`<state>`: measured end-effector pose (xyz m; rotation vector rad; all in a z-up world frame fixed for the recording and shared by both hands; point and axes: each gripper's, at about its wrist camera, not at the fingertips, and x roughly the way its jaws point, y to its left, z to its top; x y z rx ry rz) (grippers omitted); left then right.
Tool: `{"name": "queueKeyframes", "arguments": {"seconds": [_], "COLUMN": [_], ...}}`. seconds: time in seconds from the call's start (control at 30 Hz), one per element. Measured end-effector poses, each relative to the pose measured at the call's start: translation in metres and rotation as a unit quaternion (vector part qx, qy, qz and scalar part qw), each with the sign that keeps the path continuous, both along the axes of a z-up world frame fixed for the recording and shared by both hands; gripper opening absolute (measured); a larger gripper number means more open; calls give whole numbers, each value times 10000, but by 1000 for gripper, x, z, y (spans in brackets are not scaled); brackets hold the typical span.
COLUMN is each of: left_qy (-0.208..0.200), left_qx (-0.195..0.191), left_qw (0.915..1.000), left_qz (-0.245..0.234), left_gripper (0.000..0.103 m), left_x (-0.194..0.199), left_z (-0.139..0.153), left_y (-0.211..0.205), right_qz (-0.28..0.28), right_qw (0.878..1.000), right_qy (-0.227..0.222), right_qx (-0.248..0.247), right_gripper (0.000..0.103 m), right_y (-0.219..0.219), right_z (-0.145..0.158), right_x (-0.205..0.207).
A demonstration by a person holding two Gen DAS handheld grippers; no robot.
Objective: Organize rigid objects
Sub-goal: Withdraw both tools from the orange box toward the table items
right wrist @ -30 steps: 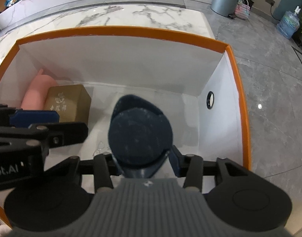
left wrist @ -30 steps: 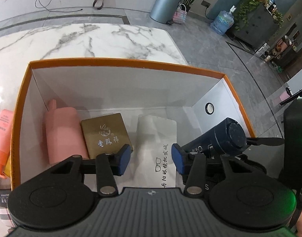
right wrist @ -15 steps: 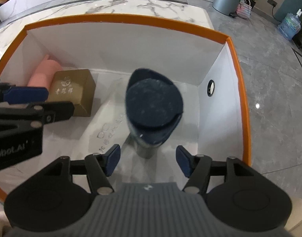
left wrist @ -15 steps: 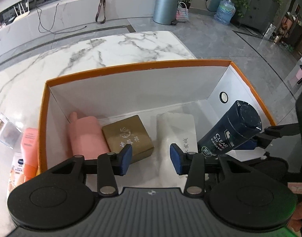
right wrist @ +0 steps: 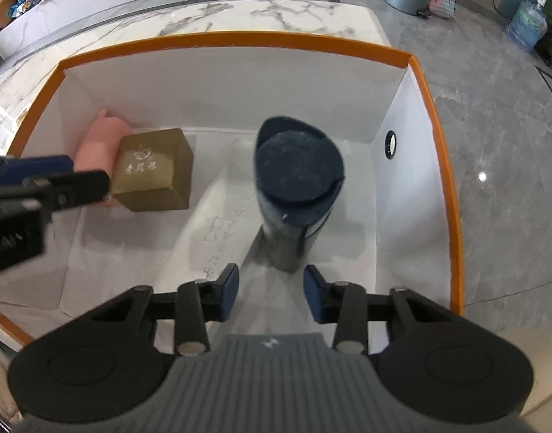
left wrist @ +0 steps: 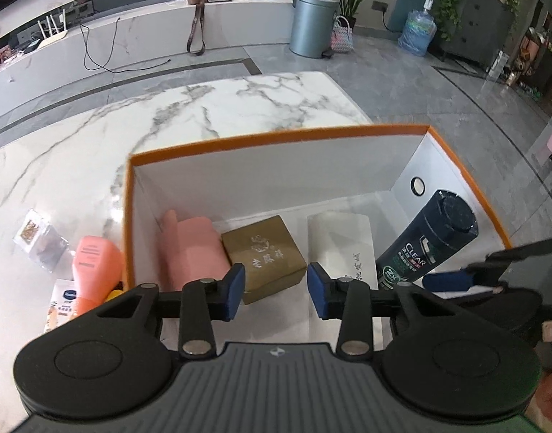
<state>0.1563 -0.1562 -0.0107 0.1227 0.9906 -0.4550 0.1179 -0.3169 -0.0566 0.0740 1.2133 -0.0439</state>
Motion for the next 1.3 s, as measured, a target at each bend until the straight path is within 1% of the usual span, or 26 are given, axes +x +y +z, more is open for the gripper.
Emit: {"name": "queueKeyframes", "arguments": {"seconds": [0.03, 0.23, 0.33, 0.4, 0.6, 0.73, 0.83, 0.87, 0.97, 1.07, 1.13, 1.3], "left_qy": [-28, -209, -274, -356, -589, -727, -737, -726, -595, -443, -358, -159], "left_qx": [-31, -157, -188, -251, -489, -626, -575, -542, -410, -251, -173, 49], "left_qw": [10000, 9995, 9991, 9984, 9933, 9888, 9877, 9874, 9880, 9886, 9890, 9892], "left_qz": [21, 163, 262, 367, 871, 1141, 1254, 1298, 1366, 1420, 1427, 1454], "left_gripper": [46, 46, 46, 46, 44, 44, 44, 44, 44, 44, 44, 44], "left_x": [-2, -9, -9, -7, 12, 22, 28, 31, 37, 38, 37, 32], "left_z": [3, 21, 25, 27, 38, 44, 40, 37, 26, 15, 8, -8], "left_y": [3, 24, 35, 42, 69, 84, 94, 98, 108, 118, 125, 145], "right_qz": [-4, -256, -340, -323, -174, -331, -483, -491, -424, -578, -641, -767], "right_qw": [10000, 9986, 9979, 9972, 9968, 9968, 9975, 9975, 9978, 9978, 9973, 9962], "right_qy": [-31, -370, -490, -567, -575, -552, -303, -290, -243, -31, 50, 82], "right_qx": [-7, -270, -272, -378, -529, -469, -411, -413, -450, -332, -349, -415], "right_gripper": [35, 36, 37, 35, 34, 33, 34, 34, 34, 34, 34, 34], "right_y": [2, -2, -4, -3, 2, -3, -6, -6, -4, -7, -6, 0], "right_z": [2, 7, 7, 6, 6, 1, -12, -14, -14, -13, -13, -14], "right_x": [-1, 8, 16, 21, 38, 55, 64, 64, 61, 61, 59, 61]}}
